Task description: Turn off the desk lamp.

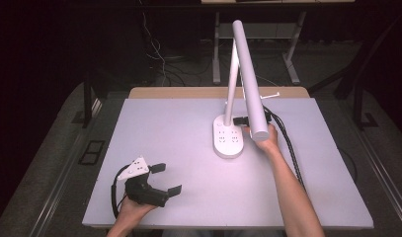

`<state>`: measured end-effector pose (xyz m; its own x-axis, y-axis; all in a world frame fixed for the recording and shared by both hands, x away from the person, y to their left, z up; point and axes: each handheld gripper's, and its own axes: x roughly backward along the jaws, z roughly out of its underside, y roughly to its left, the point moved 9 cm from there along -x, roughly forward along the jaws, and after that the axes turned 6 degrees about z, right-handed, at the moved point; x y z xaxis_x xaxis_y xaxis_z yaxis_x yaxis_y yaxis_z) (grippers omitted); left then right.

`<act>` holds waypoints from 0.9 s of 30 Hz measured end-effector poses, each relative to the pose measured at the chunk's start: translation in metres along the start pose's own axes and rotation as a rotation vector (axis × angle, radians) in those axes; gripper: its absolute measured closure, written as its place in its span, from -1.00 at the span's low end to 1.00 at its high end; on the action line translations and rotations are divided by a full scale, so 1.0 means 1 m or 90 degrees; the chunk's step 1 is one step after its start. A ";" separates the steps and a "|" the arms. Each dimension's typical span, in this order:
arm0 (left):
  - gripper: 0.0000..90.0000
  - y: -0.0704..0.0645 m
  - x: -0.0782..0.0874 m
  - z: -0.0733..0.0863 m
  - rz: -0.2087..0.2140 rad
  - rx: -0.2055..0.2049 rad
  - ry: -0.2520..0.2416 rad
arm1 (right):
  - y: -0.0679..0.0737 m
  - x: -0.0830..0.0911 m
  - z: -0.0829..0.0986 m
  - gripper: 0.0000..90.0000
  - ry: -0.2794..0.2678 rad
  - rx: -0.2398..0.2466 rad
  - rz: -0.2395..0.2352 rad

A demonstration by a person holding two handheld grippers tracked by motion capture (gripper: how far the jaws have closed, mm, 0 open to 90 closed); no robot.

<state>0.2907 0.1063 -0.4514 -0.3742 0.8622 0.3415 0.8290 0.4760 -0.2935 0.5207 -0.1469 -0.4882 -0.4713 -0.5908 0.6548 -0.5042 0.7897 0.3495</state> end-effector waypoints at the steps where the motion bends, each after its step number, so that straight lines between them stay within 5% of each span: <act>1: -1.00 0.000 0.000 0.000 0.001 -0.001 0.001 | -0.001 0.000 0.000 1.00 0.002 0.004 0.006; 8: -1.00 -0.002 0.000 0.000 0.002 -0.004 0.003 | -0.007 0.002 0.002 1.00 0.001 -0.016 0.010; 27: -1.00 0.000 -0.001 0.001 0.000 0.001 0.003 | -0.002 -0.002 -0.001 1.00 -0.011 -0.012 0.019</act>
<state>0.2910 0.1056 -0.4527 -0.3721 0.8615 0.3456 0.8287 0.4760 -0.2944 0.5232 -0.1477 -0.4896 -0.4981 -0.5698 0.6536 -0.4769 0.8095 0.3424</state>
